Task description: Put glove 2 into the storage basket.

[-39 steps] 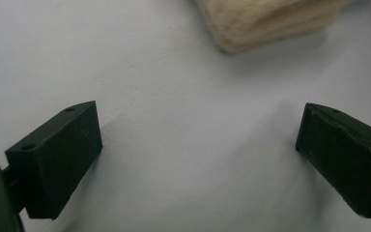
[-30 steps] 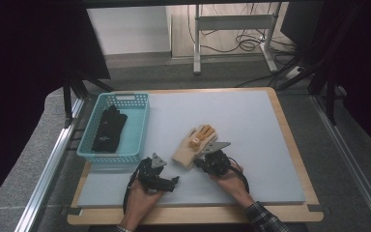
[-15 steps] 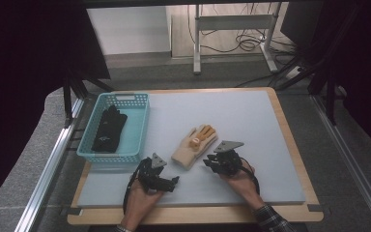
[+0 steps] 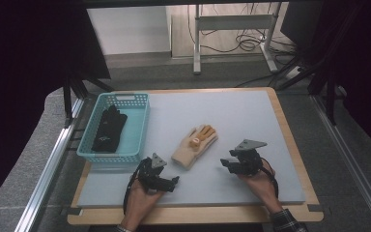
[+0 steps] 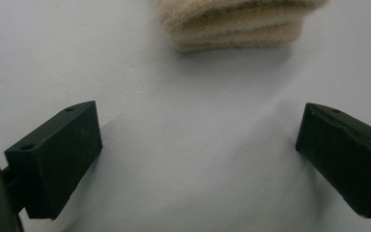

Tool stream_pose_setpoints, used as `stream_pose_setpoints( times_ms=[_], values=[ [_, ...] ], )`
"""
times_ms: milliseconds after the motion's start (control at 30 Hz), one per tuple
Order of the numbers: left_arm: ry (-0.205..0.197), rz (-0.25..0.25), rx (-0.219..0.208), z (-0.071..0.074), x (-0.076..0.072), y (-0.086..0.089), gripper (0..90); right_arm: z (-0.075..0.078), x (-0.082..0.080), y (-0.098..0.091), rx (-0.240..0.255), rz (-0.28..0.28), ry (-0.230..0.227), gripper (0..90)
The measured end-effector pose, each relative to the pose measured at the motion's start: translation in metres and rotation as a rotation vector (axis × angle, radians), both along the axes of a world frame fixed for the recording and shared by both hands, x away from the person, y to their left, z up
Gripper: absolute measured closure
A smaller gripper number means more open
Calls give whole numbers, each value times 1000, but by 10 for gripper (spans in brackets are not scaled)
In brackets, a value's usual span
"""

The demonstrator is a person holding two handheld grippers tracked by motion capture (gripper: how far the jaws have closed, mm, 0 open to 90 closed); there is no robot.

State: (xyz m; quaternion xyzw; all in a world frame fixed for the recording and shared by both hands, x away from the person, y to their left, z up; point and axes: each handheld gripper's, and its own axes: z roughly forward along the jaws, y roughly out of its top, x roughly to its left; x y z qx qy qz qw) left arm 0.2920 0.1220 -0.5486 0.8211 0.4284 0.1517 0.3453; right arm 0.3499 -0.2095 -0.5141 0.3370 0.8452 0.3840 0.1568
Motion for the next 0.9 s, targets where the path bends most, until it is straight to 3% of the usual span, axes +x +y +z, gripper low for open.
stream_pose_setpoints(
  times_ms=[467,667,867,900],
  values=[
    [0,0,0,0,0,0,26,-2,-4,-39,-4,-65,6,237],
    [-1,-3,2,0,0,0,26,-6,-7,-51,-33,-97,-6,178],
    [-2,-3,2,0,0,0,26,-15,-7,-65,-56,-104,21,112],
    [-2,-3,2,0,0,0,26,-14,-7,-67,-39,-100,24,103]
  ],
)
